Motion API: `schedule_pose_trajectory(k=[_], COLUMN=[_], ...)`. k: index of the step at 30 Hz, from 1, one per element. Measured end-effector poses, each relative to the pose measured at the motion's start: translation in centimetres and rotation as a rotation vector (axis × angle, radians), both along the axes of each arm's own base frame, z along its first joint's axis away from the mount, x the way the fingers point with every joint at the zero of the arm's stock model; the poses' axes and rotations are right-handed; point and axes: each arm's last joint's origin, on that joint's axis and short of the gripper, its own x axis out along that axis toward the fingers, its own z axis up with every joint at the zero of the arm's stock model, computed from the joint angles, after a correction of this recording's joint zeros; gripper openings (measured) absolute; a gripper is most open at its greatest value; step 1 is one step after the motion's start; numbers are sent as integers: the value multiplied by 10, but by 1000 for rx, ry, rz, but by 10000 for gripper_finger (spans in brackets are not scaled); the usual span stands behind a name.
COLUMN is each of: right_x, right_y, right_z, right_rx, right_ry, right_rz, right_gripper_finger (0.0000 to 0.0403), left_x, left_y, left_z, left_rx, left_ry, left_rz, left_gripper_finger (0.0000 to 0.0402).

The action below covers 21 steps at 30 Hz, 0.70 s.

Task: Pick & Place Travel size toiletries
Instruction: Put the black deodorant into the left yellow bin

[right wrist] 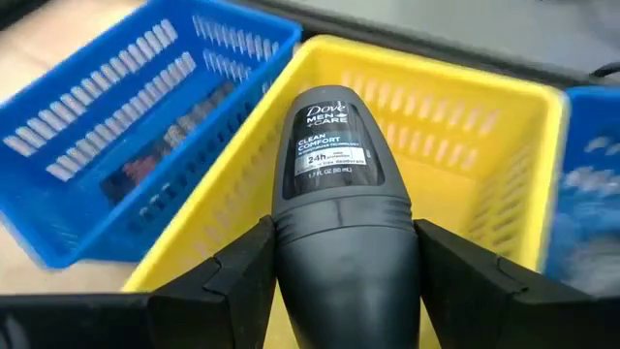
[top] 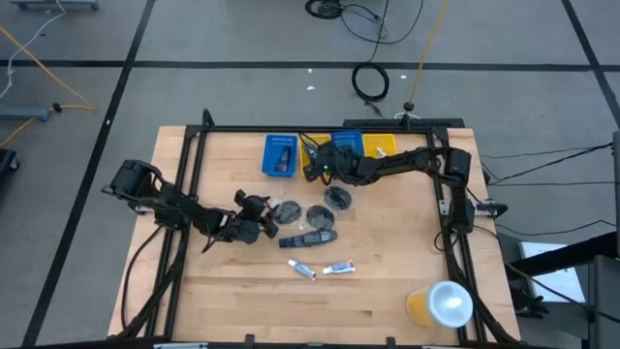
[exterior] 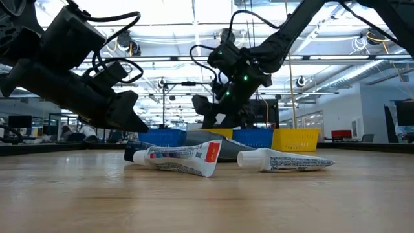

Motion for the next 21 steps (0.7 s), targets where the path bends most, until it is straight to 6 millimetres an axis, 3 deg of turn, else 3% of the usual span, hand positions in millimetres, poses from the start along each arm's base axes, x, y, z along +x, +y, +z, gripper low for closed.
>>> schedule_pose_trajectory(k=[11, 21], right_x=[0, 1], right_y=[-1, -1], right_z=[-6, -5], right_rx=[11, -1], right_ry=[9, 8], right_rz=[-4, 6], right_gripper_finger=[209, 263], left_x=[0, 0], left_y=[-1, -1], left_z=[0, 0], left_rx=[-5, -5], left_ry=[-2, -2], left_rz=[-2, -2], left_gripper_finger=[186, 186])
